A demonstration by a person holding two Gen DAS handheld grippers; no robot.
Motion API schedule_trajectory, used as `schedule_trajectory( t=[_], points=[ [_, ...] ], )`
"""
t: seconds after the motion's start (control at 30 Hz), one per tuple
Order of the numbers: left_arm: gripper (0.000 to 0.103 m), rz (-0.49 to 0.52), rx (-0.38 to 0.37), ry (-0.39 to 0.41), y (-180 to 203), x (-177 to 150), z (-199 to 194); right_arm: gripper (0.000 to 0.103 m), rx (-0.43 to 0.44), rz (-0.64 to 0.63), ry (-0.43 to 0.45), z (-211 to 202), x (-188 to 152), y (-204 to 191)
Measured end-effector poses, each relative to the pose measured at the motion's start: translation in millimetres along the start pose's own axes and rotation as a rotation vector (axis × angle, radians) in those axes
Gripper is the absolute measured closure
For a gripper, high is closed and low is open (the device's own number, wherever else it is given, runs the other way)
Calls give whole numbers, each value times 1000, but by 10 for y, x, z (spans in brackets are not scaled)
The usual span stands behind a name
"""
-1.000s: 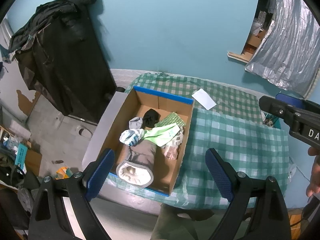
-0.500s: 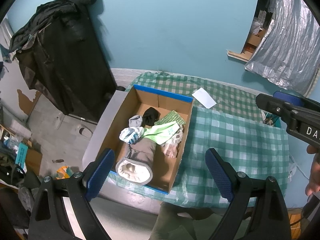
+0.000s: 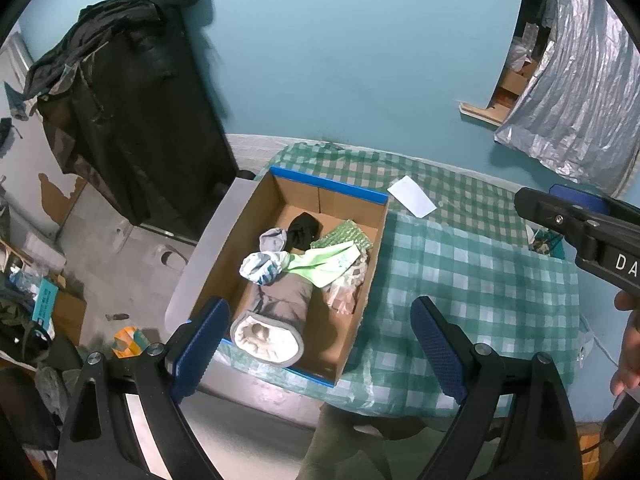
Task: Organize soft objects
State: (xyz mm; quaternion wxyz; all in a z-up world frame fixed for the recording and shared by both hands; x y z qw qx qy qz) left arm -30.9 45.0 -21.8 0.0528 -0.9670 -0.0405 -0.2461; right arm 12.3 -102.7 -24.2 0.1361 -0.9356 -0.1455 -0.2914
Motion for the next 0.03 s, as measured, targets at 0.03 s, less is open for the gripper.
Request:
schedule_trajectory(
  t=[0.03],
  points=[
    [10,-2,-1,-1,5,0,-2,43,-1,1,-1,0,-1,2]
  ],
)
Point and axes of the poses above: each gripper's, at about its wrist camera, not at the fingertips, and z roughly the way its jaws point, y to its right, x to its top, the point moved 4 cm from there along z, roughly the way its jaws point, and after that the axes turned 4 degrees about z, right-handed, at the moved point
